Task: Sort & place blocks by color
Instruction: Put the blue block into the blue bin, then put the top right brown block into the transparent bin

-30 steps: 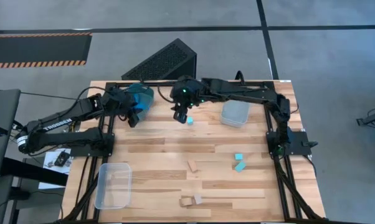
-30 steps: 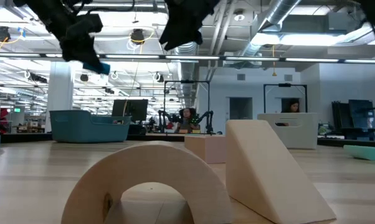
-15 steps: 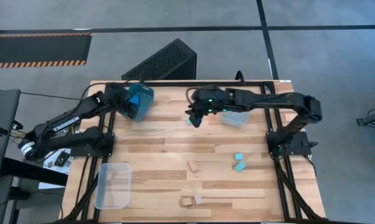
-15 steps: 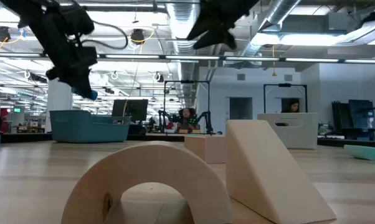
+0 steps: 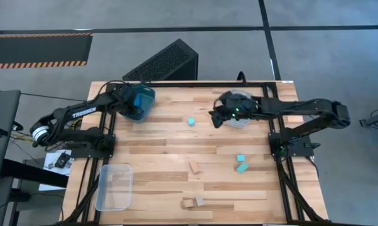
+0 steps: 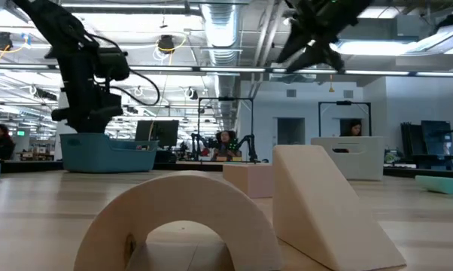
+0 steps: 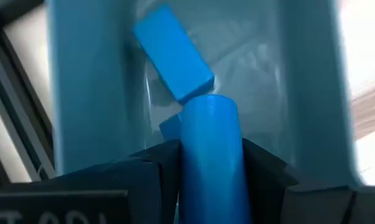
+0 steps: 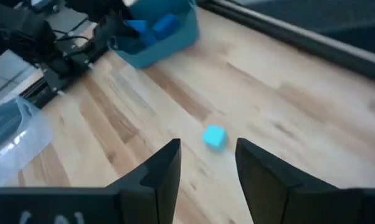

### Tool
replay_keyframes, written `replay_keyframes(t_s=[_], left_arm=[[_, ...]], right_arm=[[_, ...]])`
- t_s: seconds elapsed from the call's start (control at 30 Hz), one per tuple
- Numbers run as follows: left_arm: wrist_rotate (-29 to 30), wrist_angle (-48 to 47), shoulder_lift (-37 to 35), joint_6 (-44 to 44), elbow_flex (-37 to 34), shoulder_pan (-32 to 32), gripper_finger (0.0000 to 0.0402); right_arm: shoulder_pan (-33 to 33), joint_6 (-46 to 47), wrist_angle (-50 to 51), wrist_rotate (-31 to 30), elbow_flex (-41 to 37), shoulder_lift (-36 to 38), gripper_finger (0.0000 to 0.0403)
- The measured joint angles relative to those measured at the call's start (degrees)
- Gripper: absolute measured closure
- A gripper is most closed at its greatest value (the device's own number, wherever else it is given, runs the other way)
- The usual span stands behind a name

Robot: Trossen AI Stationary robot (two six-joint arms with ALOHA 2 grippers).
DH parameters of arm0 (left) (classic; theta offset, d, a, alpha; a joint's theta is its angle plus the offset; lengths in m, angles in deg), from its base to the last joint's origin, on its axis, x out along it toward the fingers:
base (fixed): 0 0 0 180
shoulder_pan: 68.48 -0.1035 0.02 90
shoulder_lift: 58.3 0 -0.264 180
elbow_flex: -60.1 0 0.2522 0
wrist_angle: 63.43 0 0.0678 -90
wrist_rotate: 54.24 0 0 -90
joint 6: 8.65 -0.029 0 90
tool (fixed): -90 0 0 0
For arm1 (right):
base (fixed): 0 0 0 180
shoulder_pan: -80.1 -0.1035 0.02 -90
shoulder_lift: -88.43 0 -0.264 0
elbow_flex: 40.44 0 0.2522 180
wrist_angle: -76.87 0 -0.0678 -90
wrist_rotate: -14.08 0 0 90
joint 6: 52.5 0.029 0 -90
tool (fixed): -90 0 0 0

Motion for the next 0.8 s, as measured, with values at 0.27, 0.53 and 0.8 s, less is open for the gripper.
replay_keyframes(t_s=[0.27,0.53,0.8], left_arm=[[1.39,3.22,4.38,1.31,0.00,-0.14,0.0282],[1.46,3.90,6.35,2.51,0.00,-0.42,0.0243],[-1.51,3.36,4.60,1.62,0.25,-0.42,0.0188]], right_arm=[[-6.25,9.77,1.80,-5.99,-6.42,4.90,0.0230],[-10.80,15.86,10.38,-9.57,-6.40,5.06,0.0230],[-13.34,23.33,17.88,-7.55,-6.40,5.03,0.0219]])
